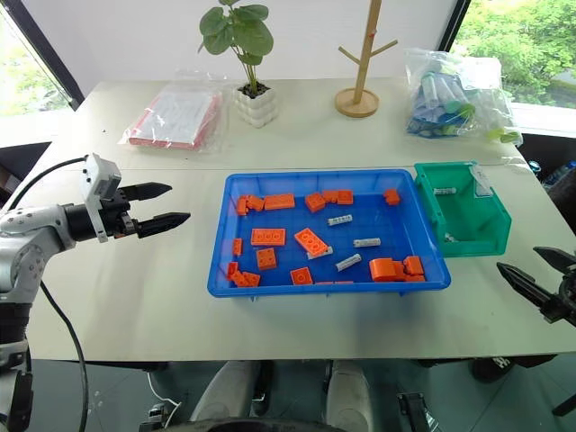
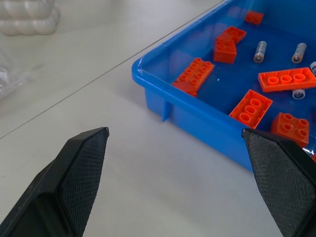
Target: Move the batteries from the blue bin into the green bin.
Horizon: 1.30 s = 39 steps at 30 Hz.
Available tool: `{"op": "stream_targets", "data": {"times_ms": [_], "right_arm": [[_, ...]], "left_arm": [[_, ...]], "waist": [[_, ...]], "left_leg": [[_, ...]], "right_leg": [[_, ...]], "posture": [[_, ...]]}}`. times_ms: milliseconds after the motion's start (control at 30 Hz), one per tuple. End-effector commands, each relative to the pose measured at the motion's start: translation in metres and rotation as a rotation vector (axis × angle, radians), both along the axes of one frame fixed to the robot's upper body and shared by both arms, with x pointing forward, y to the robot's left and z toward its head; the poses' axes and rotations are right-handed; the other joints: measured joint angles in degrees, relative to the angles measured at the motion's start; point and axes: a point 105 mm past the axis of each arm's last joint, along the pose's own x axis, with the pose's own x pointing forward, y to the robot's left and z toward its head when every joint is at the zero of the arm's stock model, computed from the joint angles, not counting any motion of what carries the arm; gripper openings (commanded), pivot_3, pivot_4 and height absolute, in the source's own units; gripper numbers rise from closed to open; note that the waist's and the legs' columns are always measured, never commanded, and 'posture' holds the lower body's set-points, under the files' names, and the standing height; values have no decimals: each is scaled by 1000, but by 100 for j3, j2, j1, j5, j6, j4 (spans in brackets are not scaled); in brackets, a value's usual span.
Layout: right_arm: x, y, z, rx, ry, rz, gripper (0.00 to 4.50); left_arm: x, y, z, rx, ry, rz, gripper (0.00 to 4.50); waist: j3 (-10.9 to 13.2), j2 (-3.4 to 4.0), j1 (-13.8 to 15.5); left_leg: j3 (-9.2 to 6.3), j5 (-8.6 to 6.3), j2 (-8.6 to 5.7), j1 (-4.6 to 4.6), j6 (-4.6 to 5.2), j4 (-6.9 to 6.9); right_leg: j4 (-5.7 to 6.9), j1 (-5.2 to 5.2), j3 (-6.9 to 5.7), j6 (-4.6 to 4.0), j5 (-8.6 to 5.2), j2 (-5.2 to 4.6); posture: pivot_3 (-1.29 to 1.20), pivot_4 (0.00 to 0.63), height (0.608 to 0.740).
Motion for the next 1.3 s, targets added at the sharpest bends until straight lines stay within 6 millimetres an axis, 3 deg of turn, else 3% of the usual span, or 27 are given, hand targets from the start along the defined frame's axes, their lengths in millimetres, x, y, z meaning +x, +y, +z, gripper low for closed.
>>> {"op": "stream_targets", "data": {"times_ms": [33, 333, 633, 833, 967, 1100, 1300], "right_arm": [[2, 3, 7, -29, -17, 17, 3409], [4, 5, 4, -36, -19, 13, 3409], [10, 4, 13, -72, -28, 27, 3409], [18, 20, 28, -91, -21, 103, 3409], [30, 47, 35, -69, -18, 175, 4467], [51, 99, 39, -62, -17, 314, 4467], [87, 174, 30, 65, 39, 444, 4467]], "left_arm": [[4, 2, 21, -20, -89, 21, 4500], [3, 3, 21, -23, -80, 31, 4500], [6, -9, 24, -27, -100, -9, 4500], [-5, -20, 22, -46, -78, -64, 4500], [-14, -25, 27, -82, -27, -126, 4500], [-19, -32, 33, -33, -53, -163, 4500], [-39, -53, 44, -30, -43, -283, 4500]], "waist": [[0, 0, 5], [2, -4, -3], [2, -4, -1], [4, -7, -8], [5, -9, -14], [7, -7, -29], [25, -34, -23]], "left_leg": [[0, 0, -1, -1, 0, 0], [2, 1, -2, 0, 2, 3], [2, 1, -2, 0, 2, 8], [3, 2, -1, 1, 2, 10], [2, 2, -1, 2, 3, 11], [3, 2, 2, 7, 3, 14], [1, 2, 2, -1, 2, 14]], "right_leg": [[0, 0, 0, 0, 0, -1], [4, 1, 0, -12, 9, 2], [7, 2, 0, -12, 9, 2], [10, 2, 0, -18, 14, 3], [14, 2, 0, -20, 15, 4], [18, 2, 0, -19, 14, 4], [14, -5, -1, -30, 20, 3]], "posture": [[0, 150, 692], [0, 150, 692], [0, 150, 692], [0, 150, 692], [0, 150, 692], [0, 150, 692], [0, 150, 692]]}}
